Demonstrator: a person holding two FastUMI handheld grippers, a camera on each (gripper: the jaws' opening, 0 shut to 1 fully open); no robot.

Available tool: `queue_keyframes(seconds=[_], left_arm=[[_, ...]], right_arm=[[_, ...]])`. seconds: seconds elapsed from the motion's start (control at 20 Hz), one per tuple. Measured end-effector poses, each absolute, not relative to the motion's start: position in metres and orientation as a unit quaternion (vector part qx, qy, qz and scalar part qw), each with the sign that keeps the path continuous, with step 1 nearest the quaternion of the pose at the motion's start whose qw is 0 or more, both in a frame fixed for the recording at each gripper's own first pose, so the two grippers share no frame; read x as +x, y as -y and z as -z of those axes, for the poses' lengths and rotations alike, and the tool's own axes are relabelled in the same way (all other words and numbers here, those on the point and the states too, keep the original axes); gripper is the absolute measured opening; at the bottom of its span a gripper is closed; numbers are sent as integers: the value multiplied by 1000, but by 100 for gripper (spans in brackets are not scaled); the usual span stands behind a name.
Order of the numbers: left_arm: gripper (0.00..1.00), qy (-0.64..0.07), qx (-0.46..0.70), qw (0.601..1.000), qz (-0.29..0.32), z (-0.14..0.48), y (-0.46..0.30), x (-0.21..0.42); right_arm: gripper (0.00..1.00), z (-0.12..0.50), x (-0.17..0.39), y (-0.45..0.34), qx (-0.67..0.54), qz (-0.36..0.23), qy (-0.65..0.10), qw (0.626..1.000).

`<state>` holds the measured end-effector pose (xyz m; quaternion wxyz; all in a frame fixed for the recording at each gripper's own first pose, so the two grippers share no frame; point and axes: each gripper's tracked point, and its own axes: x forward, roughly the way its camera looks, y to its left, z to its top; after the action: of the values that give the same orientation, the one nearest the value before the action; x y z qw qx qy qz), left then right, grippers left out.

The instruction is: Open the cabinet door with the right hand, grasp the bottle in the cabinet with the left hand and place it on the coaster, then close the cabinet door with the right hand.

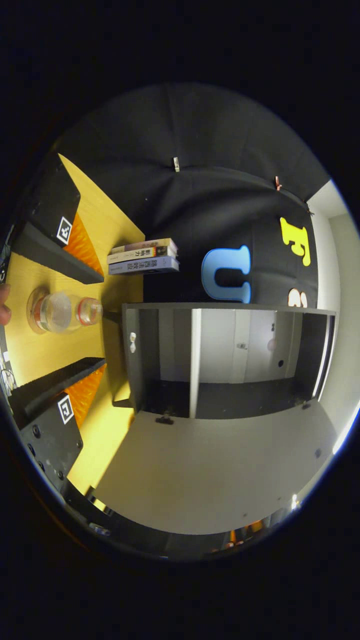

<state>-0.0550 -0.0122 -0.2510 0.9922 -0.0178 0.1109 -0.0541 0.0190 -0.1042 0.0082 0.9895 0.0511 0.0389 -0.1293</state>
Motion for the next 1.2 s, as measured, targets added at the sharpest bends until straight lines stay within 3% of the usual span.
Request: queue_keyframes(seconds=[0.2, 0.6, 0.95, 1.2], left_arm=[[93, -62, 2, 997, 37, 173, 15, -37], [93, -29, -24, 999, 36, 90, 27, -23], [92, -22, -33, 999, 20, 73, 2, -33], [95, -31, -30, 999, -9, 78, -24, -39]], right_arm=[[97, -7, 21, 103, 53, 115, -41, 991], [97, -8, 18, 99, 62, 117, -41, 990], [97, -3, 17, 62, 81, 107, -50, 990], [97, -2, 18, -4, 91, 51, -49, 993]])
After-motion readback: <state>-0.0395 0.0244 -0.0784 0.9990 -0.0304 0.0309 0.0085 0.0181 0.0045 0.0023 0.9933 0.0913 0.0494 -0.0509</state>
